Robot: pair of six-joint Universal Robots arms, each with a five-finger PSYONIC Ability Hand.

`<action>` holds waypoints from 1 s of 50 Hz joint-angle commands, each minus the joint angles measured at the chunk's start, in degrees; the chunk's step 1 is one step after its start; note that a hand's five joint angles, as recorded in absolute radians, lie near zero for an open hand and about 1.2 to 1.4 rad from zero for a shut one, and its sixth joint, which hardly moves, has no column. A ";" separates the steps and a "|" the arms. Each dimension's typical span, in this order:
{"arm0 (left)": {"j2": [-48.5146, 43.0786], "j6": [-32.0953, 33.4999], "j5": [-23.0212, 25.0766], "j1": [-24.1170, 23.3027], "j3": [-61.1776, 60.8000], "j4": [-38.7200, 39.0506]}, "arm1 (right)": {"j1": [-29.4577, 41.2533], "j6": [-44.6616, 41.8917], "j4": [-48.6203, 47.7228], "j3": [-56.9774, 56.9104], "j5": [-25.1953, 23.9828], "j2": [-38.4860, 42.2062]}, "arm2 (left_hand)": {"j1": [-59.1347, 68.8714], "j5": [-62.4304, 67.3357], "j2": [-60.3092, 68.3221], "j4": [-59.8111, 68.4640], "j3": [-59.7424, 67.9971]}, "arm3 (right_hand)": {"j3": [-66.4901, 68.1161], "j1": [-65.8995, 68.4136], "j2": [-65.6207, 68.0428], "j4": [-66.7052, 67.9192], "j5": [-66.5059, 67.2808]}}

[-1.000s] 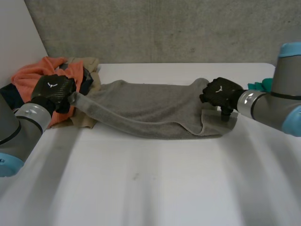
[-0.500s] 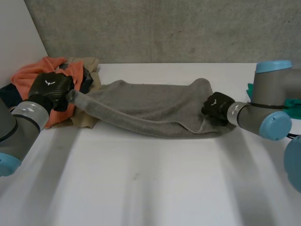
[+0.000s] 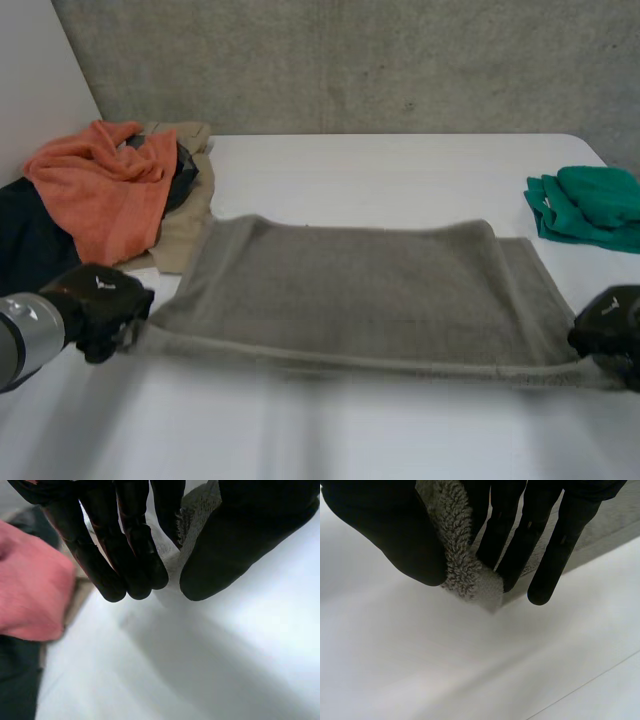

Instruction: Fold the laundry.

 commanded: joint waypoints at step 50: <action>-25.42 -14.33 -10.53 -12.96 25.33 36.86 | 10.32 33.80 -43.47 -11.79 0.56 9.42 | 14.93 12.65 11.52 11.28 11.99 | 12.32 16.68 12.87 11.54 13.76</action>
